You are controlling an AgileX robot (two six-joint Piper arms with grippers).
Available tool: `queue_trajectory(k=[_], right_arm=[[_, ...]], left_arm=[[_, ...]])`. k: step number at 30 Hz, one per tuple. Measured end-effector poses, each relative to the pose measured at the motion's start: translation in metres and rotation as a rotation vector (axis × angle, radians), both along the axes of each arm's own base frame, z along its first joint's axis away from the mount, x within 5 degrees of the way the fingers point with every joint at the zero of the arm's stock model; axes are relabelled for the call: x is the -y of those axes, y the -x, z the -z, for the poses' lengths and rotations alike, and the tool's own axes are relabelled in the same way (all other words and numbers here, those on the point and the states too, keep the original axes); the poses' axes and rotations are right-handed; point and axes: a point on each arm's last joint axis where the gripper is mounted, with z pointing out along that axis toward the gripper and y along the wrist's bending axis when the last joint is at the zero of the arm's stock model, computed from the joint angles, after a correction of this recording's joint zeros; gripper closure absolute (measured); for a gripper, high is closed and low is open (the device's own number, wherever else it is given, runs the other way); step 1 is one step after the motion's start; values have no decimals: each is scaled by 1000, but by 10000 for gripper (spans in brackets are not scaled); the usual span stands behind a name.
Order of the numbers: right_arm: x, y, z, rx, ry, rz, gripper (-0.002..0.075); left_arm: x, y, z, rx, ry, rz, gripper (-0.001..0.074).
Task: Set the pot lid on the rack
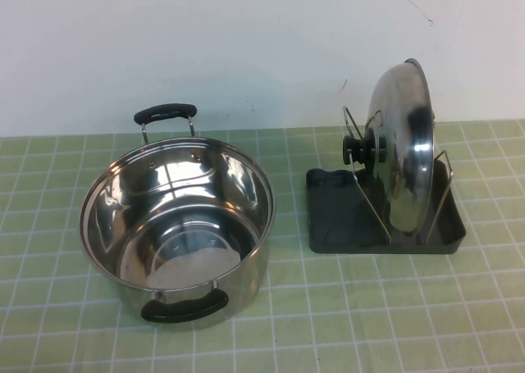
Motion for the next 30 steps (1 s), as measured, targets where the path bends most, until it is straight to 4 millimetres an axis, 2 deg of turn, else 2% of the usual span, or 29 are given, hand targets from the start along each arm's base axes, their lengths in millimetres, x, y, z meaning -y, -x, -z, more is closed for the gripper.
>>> queue_trajectory(k=[4,10,16,30], right_arm=[[0,0,0,0,0,0,727],[0,0,0,0,0,0,727],[0,0,0,0,0,0,727],[0,0,0,0,0,0,727]], left_arm=[[3,1,7,-82,-46,52,737],[5,1,8,-100,-82,99,737],[4,2,8,-95,-14,80,737],[4,2,8,-101,2,77,737]])
